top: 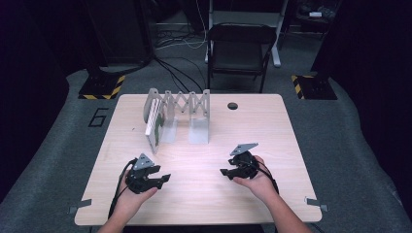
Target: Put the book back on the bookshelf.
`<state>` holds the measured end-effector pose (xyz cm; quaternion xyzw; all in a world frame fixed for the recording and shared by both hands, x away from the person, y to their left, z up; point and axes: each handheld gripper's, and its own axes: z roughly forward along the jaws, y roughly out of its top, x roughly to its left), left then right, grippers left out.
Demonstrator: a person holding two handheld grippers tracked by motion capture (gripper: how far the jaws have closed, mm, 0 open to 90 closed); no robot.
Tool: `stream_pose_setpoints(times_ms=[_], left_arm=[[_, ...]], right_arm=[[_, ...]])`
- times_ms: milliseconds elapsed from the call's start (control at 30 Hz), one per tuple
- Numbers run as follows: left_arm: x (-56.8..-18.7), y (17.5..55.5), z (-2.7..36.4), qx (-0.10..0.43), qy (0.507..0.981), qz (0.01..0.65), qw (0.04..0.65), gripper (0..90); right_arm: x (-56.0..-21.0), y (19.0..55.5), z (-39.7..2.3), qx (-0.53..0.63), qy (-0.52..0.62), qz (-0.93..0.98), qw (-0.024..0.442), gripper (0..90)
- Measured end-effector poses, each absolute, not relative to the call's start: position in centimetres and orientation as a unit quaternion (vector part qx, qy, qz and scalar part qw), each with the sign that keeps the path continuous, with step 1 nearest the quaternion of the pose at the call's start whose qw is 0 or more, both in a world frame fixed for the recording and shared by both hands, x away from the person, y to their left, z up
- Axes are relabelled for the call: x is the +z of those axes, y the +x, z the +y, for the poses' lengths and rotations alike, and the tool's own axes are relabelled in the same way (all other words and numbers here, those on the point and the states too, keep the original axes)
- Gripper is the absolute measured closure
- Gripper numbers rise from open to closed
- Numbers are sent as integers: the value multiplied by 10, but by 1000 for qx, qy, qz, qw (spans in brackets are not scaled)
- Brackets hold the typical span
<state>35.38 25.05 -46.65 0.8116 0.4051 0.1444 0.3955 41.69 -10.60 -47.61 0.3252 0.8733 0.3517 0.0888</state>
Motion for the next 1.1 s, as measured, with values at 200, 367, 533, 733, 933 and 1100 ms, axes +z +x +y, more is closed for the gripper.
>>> stream_pose_setpoints(times_ms=[200,367,533,733,933,1100], left_arm=[[-477,354,250,139,817,401,391,442],[-482,357,253,144,818,403,385,442],[-487,359,255,139,818,405,385,442],[-494,362,255,141,822,405,375,442],[-500,367,252,138,829,401,364,433],[-503,371,250,144,827,403,364,430]], right_arm=[[-476,416,-107,351,327,873,91,441],[-477,417,-107,350,324,874,92,440],[-478,416,-107,346,330,874,92,440],[-480,416,-107,341,325,877,95,443],[-483,415,-108,339,322,879,96,443],[-486,415,-111,339,328,876,98,442]])
